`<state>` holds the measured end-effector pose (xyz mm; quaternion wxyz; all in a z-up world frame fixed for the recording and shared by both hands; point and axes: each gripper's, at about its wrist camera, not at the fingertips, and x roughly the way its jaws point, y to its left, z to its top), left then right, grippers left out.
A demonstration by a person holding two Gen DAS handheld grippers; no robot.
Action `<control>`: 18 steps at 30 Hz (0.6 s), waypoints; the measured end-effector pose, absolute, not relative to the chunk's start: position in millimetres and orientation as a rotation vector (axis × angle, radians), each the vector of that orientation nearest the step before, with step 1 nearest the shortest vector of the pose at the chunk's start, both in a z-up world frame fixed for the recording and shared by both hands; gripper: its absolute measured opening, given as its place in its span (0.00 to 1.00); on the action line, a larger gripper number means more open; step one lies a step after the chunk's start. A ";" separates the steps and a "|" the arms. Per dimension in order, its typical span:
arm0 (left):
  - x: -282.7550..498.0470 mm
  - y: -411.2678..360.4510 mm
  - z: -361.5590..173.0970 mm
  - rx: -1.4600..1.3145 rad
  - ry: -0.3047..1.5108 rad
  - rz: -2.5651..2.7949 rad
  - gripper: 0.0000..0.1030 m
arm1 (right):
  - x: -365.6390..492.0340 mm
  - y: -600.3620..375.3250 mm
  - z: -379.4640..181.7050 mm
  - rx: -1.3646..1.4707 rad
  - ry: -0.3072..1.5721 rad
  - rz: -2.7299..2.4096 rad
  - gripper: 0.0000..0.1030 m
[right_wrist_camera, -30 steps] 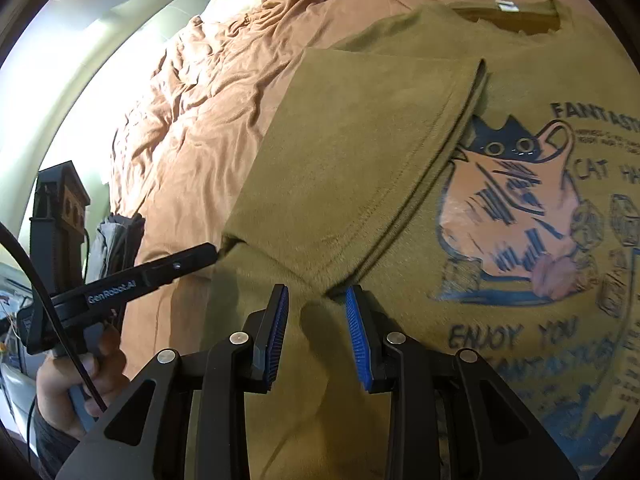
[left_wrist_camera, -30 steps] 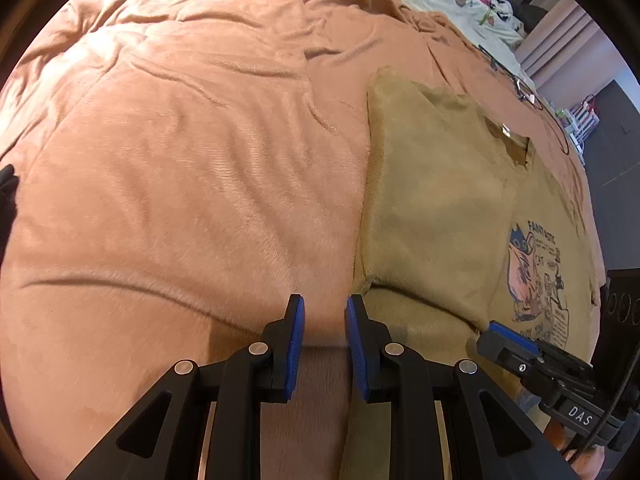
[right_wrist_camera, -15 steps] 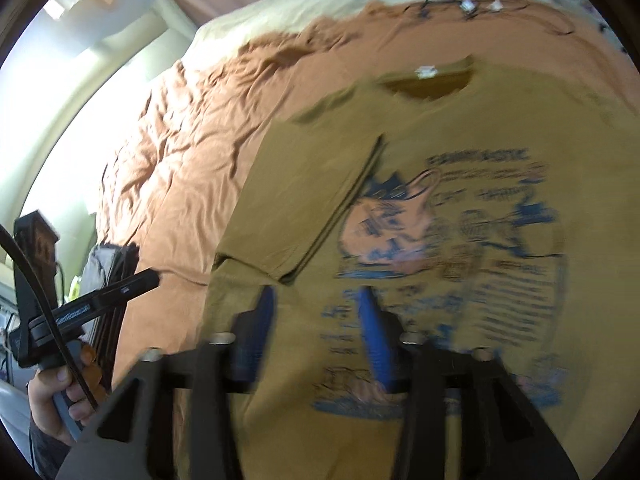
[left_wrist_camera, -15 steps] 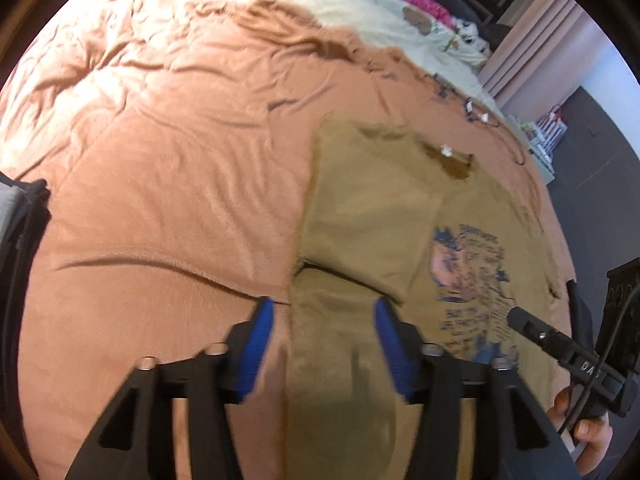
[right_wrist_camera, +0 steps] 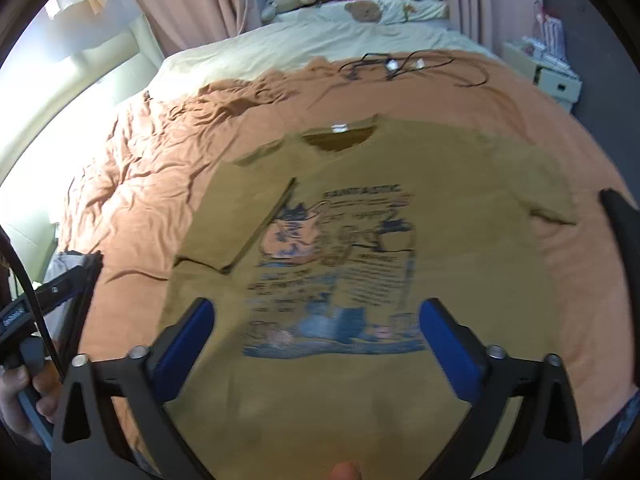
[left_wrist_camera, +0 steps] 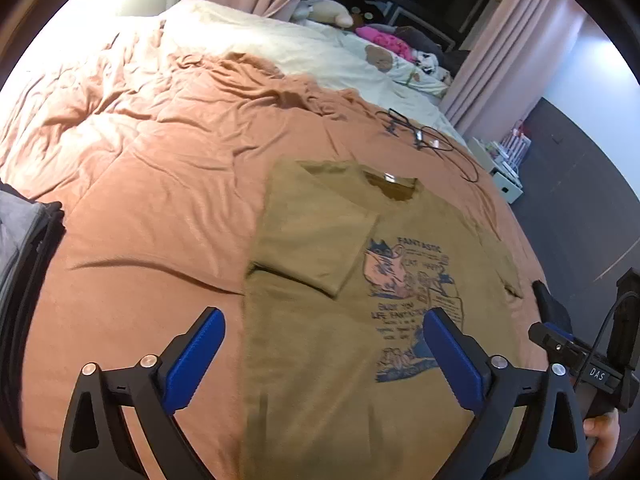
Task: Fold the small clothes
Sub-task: 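Move the right gripper to the other sleeve of the shirt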
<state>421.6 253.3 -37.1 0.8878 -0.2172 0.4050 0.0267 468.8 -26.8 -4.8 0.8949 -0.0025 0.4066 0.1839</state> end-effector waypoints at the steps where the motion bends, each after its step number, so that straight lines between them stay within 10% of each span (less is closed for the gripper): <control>1: 421.4 249.1 -37.3 -0.444 0.846 0.056 0.99 | 465.8 -29.5 -3.8 -0.007 0.837 0.370 1.00; 18: 455.8 159.7 -36.1 -0.319 0.867 -0.036 0.99 | 492.7 -126.1 -16.3 0.153 0.787 0.373 1.00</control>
